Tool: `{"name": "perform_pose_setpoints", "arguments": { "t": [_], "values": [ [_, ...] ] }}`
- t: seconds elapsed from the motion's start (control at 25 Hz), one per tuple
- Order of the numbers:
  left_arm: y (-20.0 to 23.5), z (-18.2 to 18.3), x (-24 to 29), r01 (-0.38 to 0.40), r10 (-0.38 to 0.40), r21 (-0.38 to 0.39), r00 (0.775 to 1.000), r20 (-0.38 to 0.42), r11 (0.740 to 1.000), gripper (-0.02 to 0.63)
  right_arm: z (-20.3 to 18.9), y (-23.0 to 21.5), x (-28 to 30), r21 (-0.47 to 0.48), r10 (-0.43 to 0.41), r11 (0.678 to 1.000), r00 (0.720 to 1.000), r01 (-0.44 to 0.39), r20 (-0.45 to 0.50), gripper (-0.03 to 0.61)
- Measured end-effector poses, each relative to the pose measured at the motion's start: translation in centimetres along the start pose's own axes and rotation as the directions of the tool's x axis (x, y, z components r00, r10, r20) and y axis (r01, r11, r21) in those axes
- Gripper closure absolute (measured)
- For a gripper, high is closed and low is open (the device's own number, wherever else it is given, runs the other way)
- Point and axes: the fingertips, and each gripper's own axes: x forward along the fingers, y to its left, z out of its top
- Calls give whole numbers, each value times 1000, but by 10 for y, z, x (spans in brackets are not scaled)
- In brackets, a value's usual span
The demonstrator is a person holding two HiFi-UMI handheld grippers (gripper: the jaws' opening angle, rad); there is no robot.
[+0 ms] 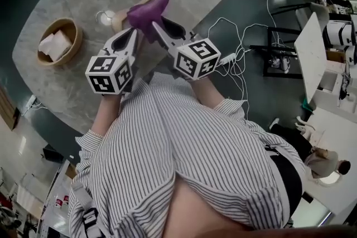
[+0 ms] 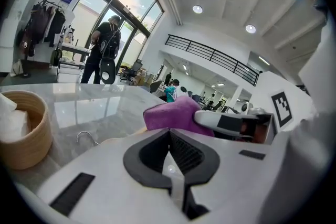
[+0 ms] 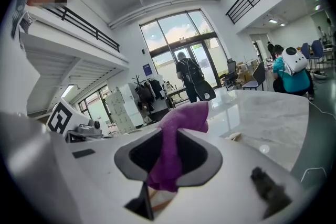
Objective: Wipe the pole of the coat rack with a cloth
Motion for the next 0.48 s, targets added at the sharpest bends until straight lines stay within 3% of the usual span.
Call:
{"name": "perform_pose_setpoints", "arguments": {
  "t": [0.48],
  "values": [
    [1,-1,9,-11,10,-49,1000,-20,999,603,0,-19,-2,30,-8,999,999,9,-46,488]
  ]
}}
